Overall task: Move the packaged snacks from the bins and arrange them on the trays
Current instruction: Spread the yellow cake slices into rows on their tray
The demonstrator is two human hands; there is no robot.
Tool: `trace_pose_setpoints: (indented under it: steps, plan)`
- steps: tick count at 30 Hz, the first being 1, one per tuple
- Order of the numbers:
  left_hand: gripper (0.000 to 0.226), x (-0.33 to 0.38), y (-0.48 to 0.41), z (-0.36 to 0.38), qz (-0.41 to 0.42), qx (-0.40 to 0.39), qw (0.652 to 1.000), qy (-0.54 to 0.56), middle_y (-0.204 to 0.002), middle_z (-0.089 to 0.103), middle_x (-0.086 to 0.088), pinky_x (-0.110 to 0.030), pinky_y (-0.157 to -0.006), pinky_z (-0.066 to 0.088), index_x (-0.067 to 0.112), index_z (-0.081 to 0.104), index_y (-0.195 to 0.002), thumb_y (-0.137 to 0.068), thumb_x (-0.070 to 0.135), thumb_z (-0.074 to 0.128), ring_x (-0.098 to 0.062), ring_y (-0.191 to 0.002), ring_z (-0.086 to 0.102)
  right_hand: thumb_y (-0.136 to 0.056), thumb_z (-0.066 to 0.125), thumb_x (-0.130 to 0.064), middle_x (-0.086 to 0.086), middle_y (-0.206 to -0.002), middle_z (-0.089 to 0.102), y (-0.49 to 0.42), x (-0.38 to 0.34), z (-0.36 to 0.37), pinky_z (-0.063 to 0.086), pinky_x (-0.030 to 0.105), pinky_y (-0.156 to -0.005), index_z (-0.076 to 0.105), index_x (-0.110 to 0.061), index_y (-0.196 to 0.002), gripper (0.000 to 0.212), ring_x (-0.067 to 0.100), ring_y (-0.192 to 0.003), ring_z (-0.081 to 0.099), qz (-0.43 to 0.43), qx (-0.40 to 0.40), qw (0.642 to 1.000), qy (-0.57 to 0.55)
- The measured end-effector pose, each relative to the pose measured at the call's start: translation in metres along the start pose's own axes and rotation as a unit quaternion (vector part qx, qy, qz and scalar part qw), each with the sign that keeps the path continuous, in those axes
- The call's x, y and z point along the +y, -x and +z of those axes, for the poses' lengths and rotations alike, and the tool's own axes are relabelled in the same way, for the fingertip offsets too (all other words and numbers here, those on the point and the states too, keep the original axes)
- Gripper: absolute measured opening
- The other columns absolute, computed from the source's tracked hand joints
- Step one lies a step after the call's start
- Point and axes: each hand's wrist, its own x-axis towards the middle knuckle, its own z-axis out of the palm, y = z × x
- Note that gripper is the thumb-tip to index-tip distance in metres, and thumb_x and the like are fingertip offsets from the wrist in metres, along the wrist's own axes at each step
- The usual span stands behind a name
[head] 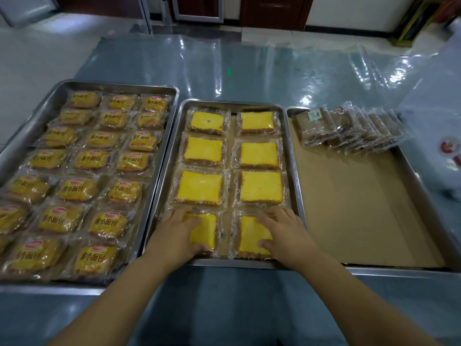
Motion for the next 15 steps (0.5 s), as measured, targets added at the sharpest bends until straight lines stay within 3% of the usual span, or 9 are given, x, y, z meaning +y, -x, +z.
trace_pose_setpoints:
  steps: [4,8,11,15]
  plan:
    - [0.05,0.007,-0.004,-0.009,0.034,0.069,0.997,0.021,-0.127,0.05,0.003,-0.037,-0.099,0.034,0.026,0.061,-0.12,-0.076,0.048,0.069,-0.019,-0.121,0.037,-0.087,0.063,-0.034,-0.004,-0.132,0.047,0.008,0.001,-0.012,0.036,0.028,-0.099,0.054,-0.025,-0.13,0.045,0.017,-0.123,0.037,-0.004,0.083,0.995,-0.061]
    - [0.033,0.018,-0.015,-0.013,0.044,0.095,0.991,0.079,-0.109,0.054,0.01,-0.031,-0.086,0.041,0.03,0.066,-0.108,-0.08,0.045,0.066,-0.015,-0.106,0.046,-0.081,0.072,-0.02,0.002,-0.111,0.062,0.018,0.009,-0.024,0.047,0.032,-0.083,0.068,-0.014,-0.109,0.028,0.021,-0.103,0.056,0.011,0.162,0.979,-0.125]
    - [0.03,0.032,-0.025,-0.011,0.035,0.072,0.99,0.112,-0.103,0.052,0.017,-0.027,-0.08,0.041,0.033,0.064,-0.107,-0.082,0.049,0.061,-0.009,-0.103,0.047,-0.083,0.07,-0.021,-0.001,-0.102,0.064,0.023,0.027,-0.034,0.049,0.032,-0.077,0.07,-0.015,-0.103,0.022,0.018,-0.091,0.059,0.036,0.175,0.972,-0.152]
    - [0.023,0.062,-0.04,-0.007,0.036,0.066,0.982,0.172,-0.097,0.053,0.017,-0.025,-0.075,0.043,0.033,0.063,-0.103,-0.083,0.044,0.063,-0.007,-0.095,0.053,-0.087,0.063,-0.033,-0.006,-0.102,0.064,0.028,0.066,-0.046,0.05,0.036,-0.081,0.067,-0.02,-0.108,0.025,0.013,-0.09,0.059,0.096,0.152,0.969,-0.17]
